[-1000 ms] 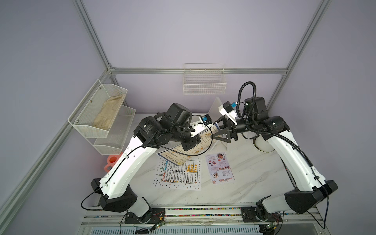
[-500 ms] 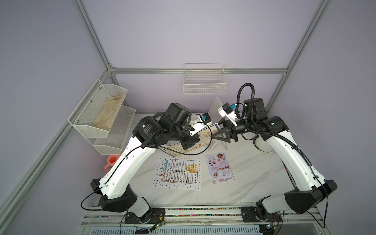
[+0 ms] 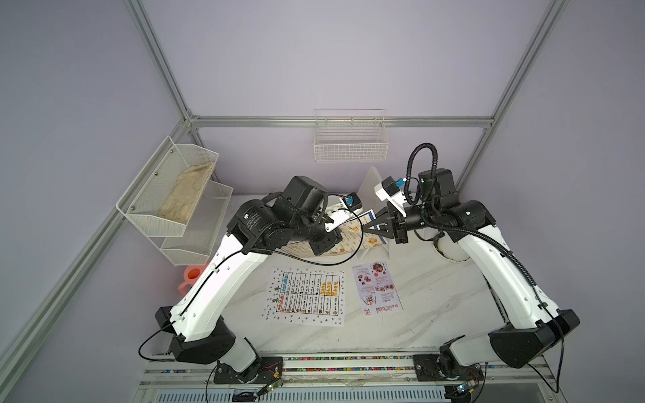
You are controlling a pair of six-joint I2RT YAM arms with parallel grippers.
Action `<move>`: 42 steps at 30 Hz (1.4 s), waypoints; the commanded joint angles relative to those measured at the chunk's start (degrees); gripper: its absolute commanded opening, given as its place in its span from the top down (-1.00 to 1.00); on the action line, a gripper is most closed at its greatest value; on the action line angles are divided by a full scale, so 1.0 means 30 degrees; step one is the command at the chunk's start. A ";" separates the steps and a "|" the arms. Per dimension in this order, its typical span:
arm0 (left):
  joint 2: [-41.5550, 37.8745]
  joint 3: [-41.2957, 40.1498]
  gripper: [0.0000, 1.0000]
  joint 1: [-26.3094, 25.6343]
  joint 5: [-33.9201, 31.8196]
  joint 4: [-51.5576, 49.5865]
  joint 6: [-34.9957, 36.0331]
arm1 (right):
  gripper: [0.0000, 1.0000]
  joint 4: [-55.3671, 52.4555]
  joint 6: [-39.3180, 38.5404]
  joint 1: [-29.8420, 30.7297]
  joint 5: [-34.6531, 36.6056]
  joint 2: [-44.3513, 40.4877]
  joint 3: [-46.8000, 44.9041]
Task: Insert the menus into the narrow rack
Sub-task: Pick up the menu from the center of the board.
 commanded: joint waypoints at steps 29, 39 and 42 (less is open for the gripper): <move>-0.8226 -1.4592 -1.00 0.6514 -0.3528 1.5993 -1.4669 | 1.00 1.2601 1.8656 -0.0080 1.4292 -0.2053 -0.5050; -0.9298 -2.1666 -1.00 0.7297 0.0448 2.3243 -2.2355 | 1.00 1.3429 1.9326 -0.0074 1.7901 -0.2676 -0.7034; -0.9340 -2.3684 -1.00 0.7298 0.1404 2.6866 -2.3978 | 1.00 1.5684 2.0721 -0.0057 1.7096 -0.2893 -0.8162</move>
